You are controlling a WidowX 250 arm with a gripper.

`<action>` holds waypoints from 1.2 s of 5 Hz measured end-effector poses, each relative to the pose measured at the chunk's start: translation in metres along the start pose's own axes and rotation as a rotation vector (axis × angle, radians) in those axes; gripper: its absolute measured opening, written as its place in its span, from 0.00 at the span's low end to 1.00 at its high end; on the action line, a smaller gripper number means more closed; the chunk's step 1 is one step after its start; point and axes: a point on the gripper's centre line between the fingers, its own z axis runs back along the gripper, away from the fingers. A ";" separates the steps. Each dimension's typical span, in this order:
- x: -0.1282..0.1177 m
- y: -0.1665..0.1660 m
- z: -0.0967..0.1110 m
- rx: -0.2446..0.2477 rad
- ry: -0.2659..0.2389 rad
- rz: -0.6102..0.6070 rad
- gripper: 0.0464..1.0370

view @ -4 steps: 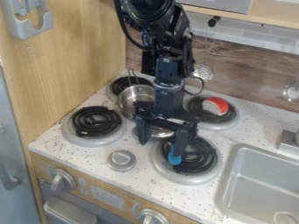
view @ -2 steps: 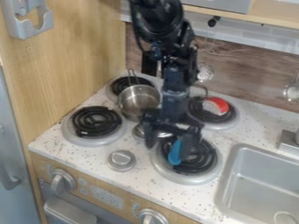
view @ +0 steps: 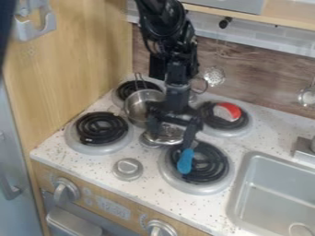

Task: Move the silver lid to the bottom left burner

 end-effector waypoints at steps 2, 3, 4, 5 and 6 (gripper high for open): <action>0.044 0.021 -0.016 0.014 0.002 0.036 0.96; 0.047 0.022 -0.018 0.017 0.005 0.037 0.90; 0.047 0.023 -0.017 0.014 0.008 0.051 0.65; 0.046 0.026 -0.017 0.008 0.013 0.055 0.42; 0.045 0.026 -0.016 0.004 0.021 0.043 0.25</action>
